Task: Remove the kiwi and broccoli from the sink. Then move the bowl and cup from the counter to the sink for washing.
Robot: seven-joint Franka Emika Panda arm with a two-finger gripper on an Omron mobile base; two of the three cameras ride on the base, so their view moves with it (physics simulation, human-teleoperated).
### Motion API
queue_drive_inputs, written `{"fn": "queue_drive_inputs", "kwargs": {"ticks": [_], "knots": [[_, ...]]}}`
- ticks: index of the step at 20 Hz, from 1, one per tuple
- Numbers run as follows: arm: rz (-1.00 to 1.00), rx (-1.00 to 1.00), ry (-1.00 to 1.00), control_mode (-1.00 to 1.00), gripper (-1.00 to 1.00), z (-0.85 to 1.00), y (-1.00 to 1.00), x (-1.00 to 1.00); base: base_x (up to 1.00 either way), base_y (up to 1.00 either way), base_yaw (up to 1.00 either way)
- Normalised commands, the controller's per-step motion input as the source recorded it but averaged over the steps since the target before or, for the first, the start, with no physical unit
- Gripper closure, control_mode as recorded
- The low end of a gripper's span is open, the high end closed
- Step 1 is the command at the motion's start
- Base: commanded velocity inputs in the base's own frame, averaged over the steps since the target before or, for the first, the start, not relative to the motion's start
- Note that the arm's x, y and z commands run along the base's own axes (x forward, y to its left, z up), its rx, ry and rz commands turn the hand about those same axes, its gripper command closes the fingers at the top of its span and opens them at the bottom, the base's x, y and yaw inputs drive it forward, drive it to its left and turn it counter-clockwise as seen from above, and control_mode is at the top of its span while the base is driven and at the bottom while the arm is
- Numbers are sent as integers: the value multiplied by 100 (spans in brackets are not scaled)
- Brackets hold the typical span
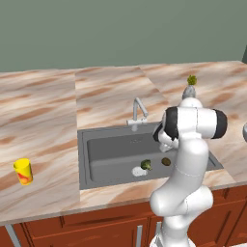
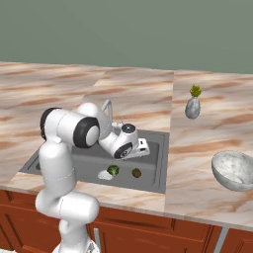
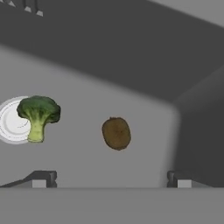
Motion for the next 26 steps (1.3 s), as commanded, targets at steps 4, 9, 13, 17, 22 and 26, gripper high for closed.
{"fn": "queue_drive_inputs", "kwargs": {"ticks": [4,9,13,17,22,26], "knots": [[0,0,-1,-100,-100,-12,-3,5,0,0,0],[0,0,0,-100,-100,-15,-1,3,0,0,0],[0,0,0,-100,-100,-15,0,7,0,0,0],[0,0,0,-100,-100,-15,0,8,0,0,0],[0,0,0,-100,-100,-15,-1,9,0,0,0],[0,0,0,-100,-100,-15,-4,6,0,0,0]]}}
